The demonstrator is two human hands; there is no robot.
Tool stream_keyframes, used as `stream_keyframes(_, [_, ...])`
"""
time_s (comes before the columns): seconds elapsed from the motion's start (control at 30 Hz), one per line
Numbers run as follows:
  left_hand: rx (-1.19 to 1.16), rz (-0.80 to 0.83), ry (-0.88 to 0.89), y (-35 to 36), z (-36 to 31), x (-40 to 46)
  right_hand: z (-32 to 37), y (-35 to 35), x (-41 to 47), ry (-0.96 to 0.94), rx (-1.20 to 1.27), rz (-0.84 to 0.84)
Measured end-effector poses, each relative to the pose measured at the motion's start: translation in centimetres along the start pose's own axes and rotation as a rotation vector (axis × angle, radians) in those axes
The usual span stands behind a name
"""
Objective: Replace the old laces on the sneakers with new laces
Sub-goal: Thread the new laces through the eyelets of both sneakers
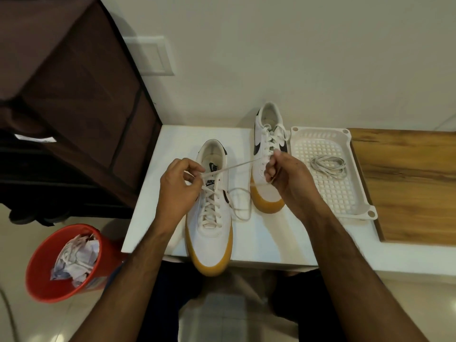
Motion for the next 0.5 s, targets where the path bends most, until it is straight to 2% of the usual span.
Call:
stream_keyframes(0.13, [0.038, 0.063, 0.027, 0.4, -0.2, 0.1, 0.1, -1.4, 0.5, -0.061, 0.44, -0.229])
stream_keyframes(0.2, [0.089, 0.083, 0.071, 0.6, -0.3, 0.1, 0.2, -1.8, 0.5, -0.102, 0.576, -0.271])
stream_keyframes(0.3, [0.111, 0.111, 0.075, 0.7, -0.1, 0.0, 0.6, -1.2, 0.5, -0.117, 0.643, -0.261])
stream_keyframes(0.4, [0.118, 0.095, 0.129, 0.6, -0.3, -0.2, 0.5, 0.9, 0.4, -0.036, 0.486, -0.128])
stream_keyframes(0.5, [0.093, 0.005, 0.216, 0.1, -1.4, -0.4, -0.6, 3.0, -0.1, 0.075, 0.013, 0.103])
Point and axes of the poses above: each hand's wrist, its own x-axis towards the middle knuckle, its own y-axis out of the palm, z = x × y, the point moved 5 cm from there along x, towards the middle knuckle, and after that the axes turned 5 degrees about -y, right-handed, at the moved point
